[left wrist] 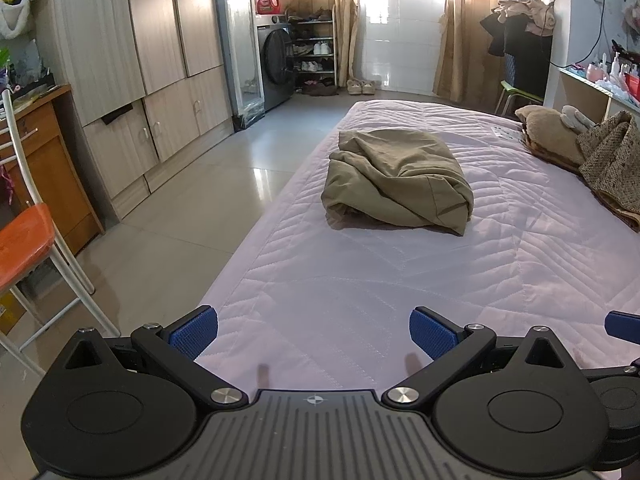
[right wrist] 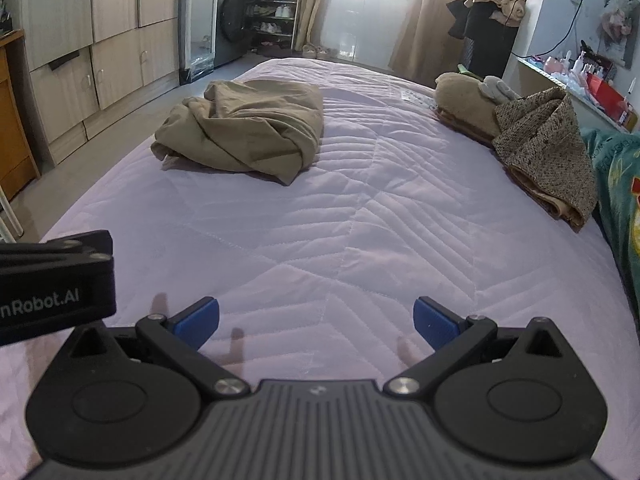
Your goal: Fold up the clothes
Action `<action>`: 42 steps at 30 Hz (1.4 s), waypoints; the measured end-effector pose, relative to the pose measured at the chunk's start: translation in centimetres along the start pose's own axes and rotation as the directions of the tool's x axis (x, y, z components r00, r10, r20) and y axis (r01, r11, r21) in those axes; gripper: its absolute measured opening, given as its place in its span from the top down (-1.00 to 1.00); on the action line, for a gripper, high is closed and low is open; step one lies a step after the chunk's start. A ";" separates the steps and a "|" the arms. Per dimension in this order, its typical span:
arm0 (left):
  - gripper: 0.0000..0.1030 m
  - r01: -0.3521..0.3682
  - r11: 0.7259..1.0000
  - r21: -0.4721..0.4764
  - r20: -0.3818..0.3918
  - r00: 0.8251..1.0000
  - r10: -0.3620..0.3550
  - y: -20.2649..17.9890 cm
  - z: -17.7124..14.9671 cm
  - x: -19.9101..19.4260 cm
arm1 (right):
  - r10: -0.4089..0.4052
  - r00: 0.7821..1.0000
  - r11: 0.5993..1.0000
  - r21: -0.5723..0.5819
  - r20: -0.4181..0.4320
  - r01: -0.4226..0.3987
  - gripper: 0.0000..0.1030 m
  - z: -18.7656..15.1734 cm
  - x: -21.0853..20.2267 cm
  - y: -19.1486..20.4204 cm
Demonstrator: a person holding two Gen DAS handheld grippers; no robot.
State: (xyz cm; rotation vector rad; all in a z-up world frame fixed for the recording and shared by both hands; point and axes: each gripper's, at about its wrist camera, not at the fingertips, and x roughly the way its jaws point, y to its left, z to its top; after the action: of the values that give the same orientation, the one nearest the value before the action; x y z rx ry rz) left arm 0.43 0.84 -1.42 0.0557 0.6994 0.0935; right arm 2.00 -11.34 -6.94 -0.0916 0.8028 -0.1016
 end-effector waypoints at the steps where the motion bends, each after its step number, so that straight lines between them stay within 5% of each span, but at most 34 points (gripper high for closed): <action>1: -0.99 -0.001 1.000 0.001 -0.001 1.000 0.001 0.0 0.0 0.0 | -0.001 1.000 1.000 0.000 -0.001 0.001 -1.00 0.0 0.0 0.0; 27: -0.99 -0.003 1.000 0.014 -0.027 1.000 0.004 -0.6 -0.3 0.4 | -0.004 1.000 1.000 0.017 -0.021 0.005 -1.00 -0.2 0.4 -0.6; 37: -0.99 -0.002 0.991 -0.133 0.000 1.000 0.002 1.6 2.0 2.0 | 0.009 1.000 1.000 0.006 0.004 -0.009 -1.00 2.3 2.1 -4.4; 42: -0.99 -0.027 0.995 -0.092 -0.001 1.000 0.027 0.1 5.9 4.9 | 0.184 0.982 0.972 0.141 0.035 -0.187 -1.00 6.8 3.9 -7.6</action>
State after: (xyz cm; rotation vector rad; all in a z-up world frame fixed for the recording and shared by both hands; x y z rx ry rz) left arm 7.93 1.34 -0.04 -0.0235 0.6935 0.1512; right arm 9.18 -19.06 -4.16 0.1190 0.7765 0.0188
